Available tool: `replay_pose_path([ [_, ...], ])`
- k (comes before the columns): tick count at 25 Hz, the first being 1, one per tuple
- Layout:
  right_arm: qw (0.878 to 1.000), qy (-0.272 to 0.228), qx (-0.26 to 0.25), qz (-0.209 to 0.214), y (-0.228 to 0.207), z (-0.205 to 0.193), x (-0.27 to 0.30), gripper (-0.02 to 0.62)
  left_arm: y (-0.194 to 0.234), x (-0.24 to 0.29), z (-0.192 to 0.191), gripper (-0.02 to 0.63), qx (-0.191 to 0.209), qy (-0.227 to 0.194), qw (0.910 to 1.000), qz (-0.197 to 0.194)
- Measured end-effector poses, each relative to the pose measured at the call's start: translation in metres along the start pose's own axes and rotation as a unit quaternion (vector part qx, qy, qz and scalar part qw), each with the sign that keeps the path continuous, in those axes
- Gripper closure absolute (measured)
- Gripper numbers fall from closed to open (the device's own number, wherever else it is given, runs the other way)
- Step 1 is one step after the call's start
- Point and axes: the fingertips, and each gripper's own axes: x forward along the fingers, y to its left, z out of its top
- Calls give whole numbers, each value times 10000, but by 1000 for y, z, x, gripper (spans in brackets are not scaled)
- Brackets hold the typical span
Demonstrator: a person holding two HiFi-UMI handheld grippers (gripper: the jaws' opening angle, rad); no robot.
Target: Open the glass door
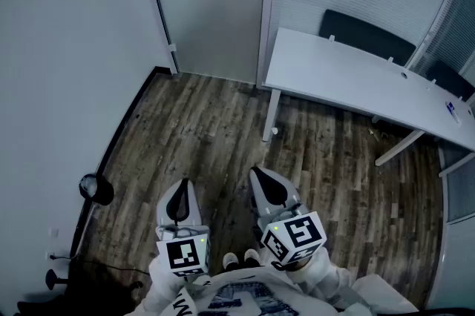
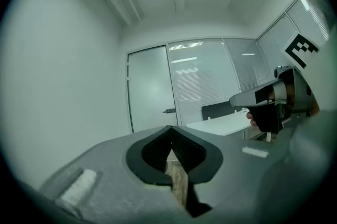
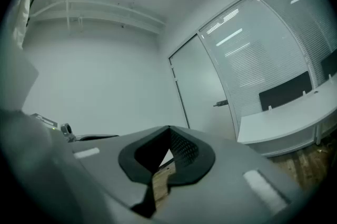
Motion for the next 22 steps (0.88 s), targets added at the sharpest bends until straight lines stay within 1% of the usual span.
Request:
replay_pose_path([
  [3,10000,38,5,4,0,-3,-4,592,-9,-5,10,601,-53,21,10000,-20],
  [6,10000,66,39,-33,-4,-6,-9,593,-13,-8,7,601,2,16,10000,-22],
  [11,9994,280,208,-62,-14,-18,-10,592,-17,-5,2,601,-19,100,9999,-20],
  [22,9996,158,225,-23,-38,-11,-17,592,-37,0,8,601,90,94,9999,86],
])
